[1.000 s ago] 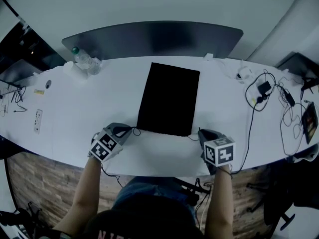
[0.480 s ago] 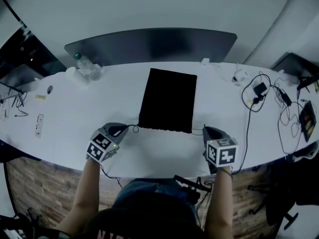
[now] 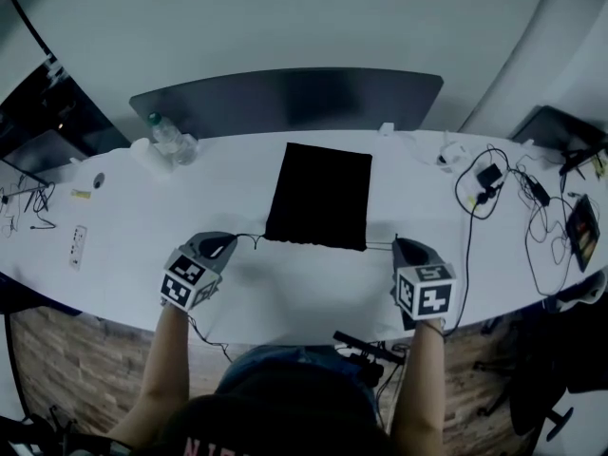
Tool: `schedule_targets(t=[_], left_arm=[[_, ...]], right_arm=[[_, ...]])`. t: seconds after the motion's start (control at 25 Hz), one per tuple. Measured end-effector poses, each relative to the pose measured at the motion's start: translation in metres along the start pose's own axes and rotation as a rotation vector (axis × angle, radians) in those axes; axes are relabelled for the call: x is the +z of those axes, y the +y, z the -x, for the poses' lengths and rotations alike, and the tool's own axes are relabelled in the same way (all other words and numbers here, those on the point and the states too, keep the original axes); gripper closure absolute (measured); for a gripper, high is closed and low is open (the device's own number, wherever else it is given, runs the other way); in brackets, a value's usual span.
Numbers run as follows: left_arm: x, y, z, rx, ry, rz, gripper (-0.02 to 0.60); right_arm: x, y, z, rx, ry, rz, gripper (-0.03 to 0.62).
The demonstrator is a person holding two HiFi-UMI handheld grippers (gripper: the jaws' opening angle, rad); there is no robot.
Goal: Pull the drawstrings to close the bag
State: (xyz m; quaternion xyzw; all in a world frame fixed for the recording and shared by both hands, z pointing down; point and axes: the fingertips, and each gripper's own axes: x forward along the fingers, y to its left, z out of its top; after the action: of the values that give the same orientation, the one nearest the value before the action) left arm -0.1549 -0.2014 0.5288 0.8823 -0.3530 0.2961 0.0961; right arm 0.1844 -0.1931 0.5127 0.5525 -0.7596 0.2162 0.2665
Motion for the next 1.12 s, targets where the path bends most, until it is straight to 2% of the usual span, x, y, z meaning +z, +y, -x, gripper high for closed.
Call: schedule_targets(t=[0.36,1.12], left_arm=[[0.020,0.026,0.013,0.079,-0.059,0.005,0.580],[0.031,0.061,0.029,0.195,-0.088,0.049,0.581]], right_arm=[[0.023,-0.012,0.008,-0.051,-0.067,0.013,0.588],[0.042,-0.032,0.009,-0.111,-0.121,0.030,0.587]])
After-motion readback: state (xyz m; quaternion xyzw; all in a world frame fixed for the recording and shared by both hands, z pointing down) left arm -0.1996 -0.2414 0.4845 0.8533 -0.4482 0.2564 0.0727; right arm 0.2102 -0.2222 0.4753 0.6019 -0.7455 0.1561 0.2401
